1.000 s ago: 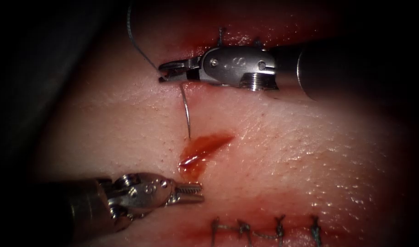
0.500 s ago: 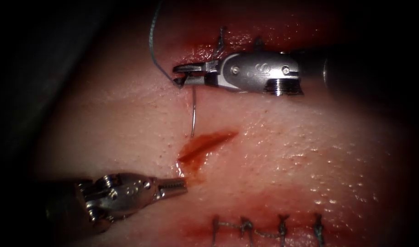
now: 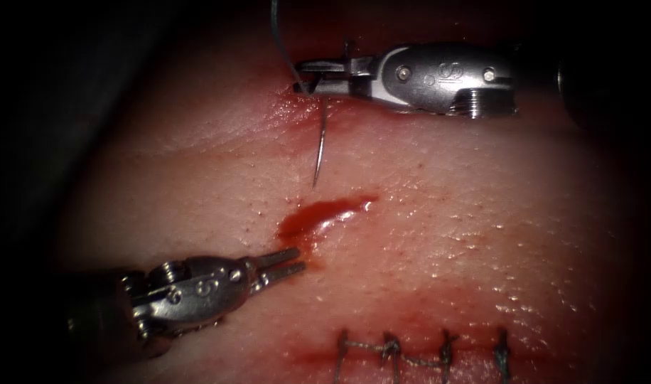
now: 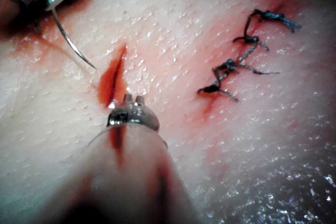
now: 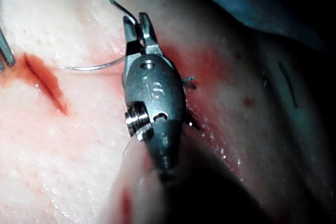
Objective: Wound Closure
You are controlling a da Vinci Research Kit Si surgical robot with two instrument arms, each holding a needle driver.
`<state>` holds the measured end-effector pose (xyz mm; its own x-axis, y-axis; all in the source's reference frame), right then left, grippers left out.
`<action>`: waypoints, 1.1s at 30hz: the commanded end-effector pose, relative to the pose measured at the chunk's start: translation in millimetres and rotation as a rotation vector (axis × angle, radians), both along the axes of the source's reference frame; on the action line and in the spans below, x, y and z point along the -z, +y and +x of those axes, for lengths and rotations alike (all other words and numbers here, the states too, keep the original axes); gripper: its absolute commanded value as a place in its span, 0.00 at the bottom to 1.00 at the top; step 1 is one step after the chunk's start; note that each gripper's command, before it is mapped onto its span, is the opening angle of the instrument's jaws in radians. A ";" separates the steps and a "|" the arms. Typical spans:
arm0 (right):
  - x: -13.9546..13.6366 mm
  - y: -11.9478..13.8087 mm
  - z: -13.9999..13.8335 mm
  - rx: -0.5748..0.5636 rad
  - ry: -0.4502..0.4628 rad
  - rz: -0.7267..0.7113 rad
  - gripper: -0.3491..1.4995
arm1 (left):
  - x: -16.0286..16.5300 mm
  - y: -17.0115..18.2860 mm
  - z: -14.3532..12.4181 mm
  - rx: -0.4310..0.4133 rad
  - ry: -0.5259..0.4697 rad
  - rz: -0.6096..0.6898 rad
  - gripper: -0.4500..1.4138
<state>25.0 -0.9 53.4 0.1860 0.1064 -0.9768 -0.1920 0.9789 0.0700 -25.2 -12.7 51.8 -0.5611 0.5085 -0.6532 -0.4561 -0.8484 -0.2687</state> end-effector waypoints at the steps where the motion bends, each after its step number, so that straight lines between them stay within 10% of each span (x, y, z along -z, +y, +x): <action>1: -0.6 -0.2 1.1 0.006 0.003 -0.001 0.00 | -1.0 -0.1 -0.8 0.004 0.004 0.000 0.31; 33: -0.6 -5.2 2.4 0.274 0.076 -0.406 0.00 | -15.0 -5.1 0.8 -0.151 0.297 0.200 0.31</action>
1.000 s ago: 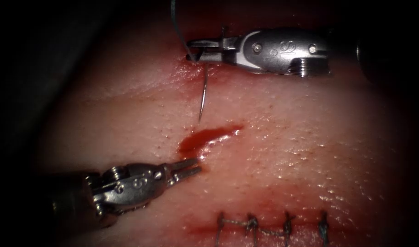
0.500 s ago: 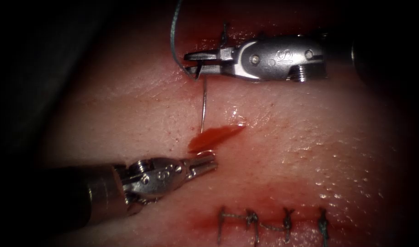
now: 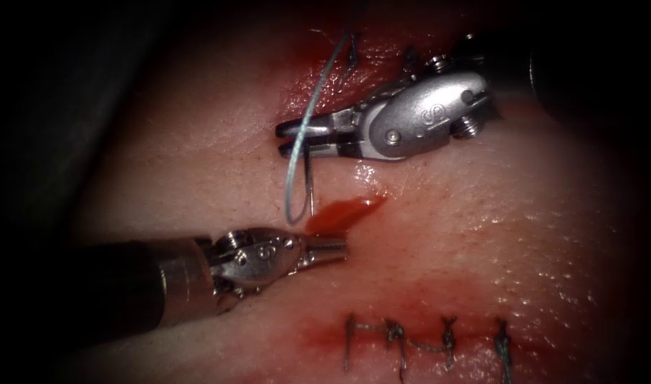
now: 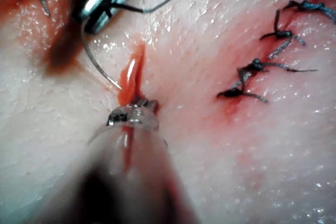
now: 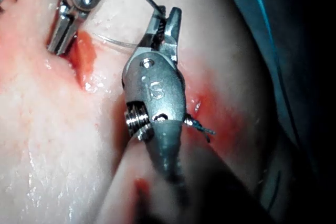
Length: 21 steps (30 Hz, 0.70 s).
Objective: Wound Closure
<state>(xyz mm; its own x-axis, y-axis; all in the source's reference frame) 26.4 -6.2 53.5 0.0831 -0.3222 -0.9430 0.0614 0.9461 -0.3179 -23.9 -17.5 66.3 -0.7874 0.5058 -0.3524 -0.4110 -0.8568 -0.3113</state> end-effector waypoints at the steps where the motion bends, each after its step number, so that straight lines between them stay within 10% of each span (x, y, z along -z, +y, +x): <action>1: -0.6 0.1 1.0 0.017 -0.001 -0.018 0.00 | -0.4 -0.4 -0.4 0.000 0.005 0.002 0.31; 21: -2.9 -1.1 1.0 0.104 -0.065 -0.204 0.00 | 2.4 -1.4 -0.5 0.010 0.017 0.021 0.31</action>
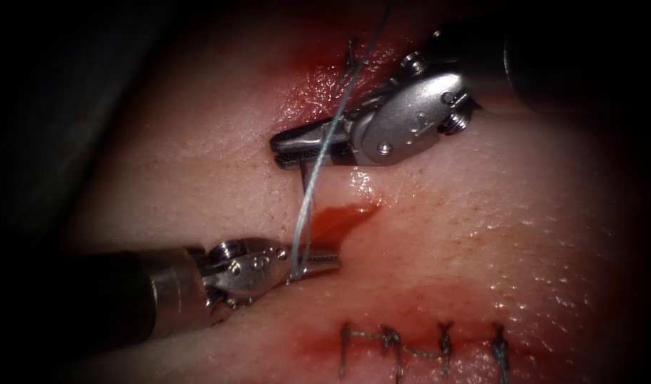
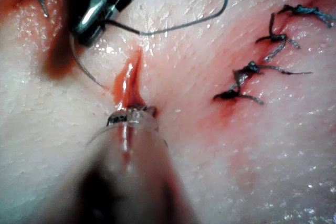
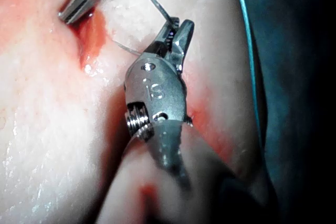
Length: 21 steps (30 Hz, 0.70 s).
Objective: Wound Closure
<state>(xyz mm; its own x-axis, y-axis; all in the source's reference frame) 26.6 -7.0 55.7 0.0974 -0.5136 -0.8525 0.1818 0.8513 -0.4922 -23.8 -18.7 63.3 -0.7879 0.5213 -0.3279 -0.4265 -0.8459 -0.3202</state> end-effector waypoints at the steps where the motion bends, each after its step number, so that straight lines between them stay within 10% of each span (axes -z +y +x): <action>1: -1.3 -0.6 0.8 0.006 -0.002 -0.020 0.00 | -0.5 -0.3 -0.6 -0.001 -0.002 0.002 0.31; 21: -1.9 -7.0 -2.1 0.101 -0.012 -0.297 0.00 | 0.1 0.5 0.6 -0.006 -0.008 0.013 0.31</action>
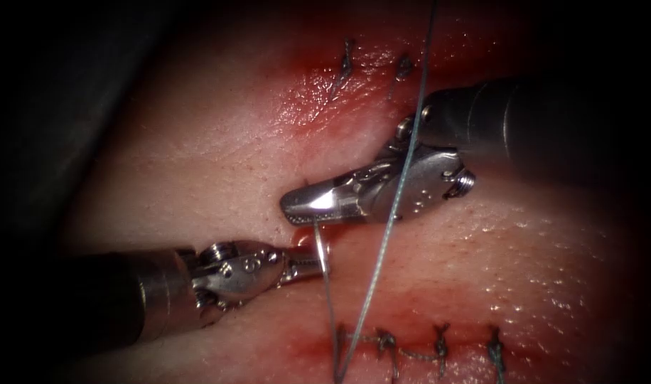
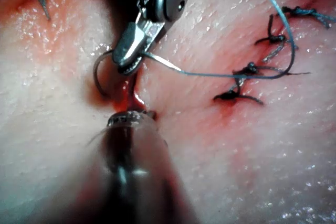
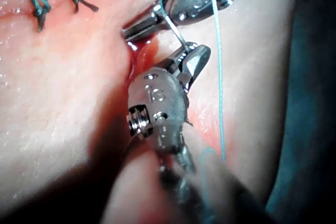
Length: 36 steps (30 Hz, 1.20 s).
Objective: Wound Closure
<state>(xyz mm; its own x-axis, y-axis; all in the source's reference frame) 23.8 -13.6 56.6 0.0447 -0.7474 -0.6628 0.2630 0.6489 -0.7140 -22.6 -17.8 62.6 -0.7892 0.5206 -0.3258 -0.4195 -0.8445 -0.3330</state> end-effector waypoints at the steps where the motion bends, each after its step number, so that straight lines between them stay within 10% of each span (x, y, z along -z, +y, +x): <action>1: -1.4 -0.7 0.5 0.005 -0.001 -0.004 0.00 | -0.6 -0.3 -0.6 0.000 -0.003 0.001 0.31; 15: -5.1 -2.6 0.2 0.017 -0.048 0.055 0.00 | -0.5 -0.3 -0.6 0.002 -0.001 0.002 0.31; 25: -1.9 4.5 1.9 -0.145 -0.079 0.389 0.00 | -0.1 -0.8 -1.1 0.015 0.006 0.003 0.31; 36: -4.2 9.0 3.5 -0.187 -0.159 0.750 0.00 | 1.0 -1.7 -1.6 0.004 0.008 0.000 0.31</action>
